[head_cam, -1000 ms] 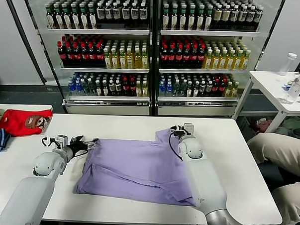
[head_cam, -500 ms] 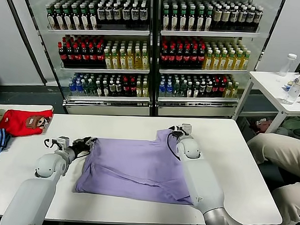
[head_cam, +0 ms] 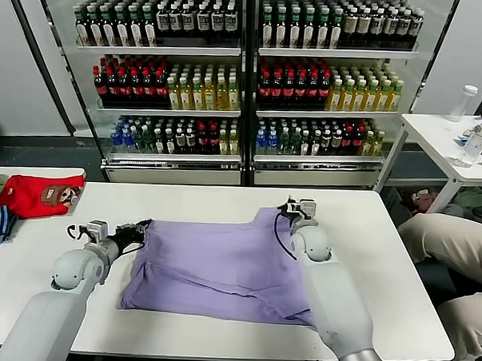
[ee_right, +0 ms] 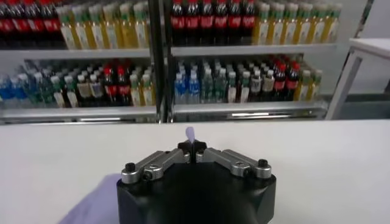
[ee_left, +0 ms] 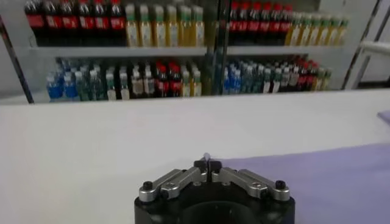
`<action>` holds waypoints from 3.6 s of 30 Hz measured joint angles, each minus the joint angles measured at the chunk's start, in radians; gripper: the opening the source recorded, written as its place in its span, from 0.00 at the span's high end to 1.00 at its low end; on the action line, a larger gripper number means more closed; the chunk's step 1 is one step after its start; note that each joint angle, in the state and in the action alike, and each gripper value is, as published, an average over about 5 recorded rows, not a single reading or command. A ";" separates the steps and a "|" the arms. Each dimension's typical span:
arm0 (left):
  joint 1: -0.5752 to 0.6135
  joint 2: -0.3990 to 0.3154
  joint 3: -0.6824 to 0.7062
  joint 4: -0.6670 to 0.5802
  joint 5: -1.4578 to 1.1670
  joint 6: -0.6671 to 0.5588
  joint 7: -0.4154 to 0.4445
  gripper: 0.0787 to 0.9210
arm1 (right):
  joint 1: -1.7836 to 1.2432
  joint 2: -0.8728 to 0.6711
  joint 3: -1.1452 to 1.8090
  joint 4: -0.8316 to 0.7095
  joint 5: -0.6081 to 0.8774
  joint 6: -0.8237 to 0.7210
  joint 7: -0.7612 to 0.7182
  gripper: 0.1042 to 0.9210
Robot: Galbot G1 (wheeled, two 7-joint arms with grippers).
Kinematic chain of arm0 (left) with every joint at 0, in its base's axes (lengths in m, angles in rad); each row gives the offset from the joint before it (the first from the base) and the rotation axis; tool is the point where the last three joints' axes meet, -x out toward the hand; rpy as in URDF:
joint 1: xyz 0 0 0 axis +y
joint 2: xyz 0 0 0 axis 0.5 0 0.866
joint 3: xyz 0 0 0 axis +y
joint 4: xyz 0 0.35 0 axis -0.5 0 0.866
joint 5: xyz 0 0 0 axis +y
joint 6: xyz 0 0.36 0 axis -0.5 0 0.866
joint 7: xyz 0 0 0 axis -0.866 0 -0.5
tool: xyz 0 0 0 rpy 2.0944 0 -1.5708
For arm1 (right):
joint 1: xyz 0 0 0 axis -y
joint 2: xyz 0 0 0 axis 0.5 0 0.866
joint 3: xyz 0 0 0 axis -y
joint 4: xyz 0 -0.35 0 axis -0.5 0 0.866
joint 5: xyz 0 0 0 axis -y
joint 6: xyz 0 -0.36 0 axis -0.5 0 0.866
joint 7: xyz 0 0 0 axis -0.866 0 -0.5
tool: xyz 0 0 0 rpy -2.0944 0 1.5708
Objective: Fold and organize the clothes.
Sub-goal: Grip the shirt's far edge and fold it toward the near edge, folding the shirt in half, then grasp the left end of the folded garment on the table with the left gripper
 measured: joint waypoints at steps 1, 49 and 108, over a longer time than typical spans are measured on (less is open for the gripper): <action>0.011 0.004 -0.003 -0.015 -0.008 -0.003 -0.003 0.99 | -0.019 -0.011 0.002 0.034 0.006 -0.006 0.003 0.98; 0.398 0.017 -0.161 -0.348 -0.020 -0.067 -0.020 0.99 | -0.589 -0.168 0.078 0.651 0.005 -0.048 0.025 0.98; 0.457 -0.106 -0.082 -0.474 -0.122 0.072 -0.449 0.27 | -0.778 -0.145 0.153 0.822 -0.136 -0.078 0.023 0.12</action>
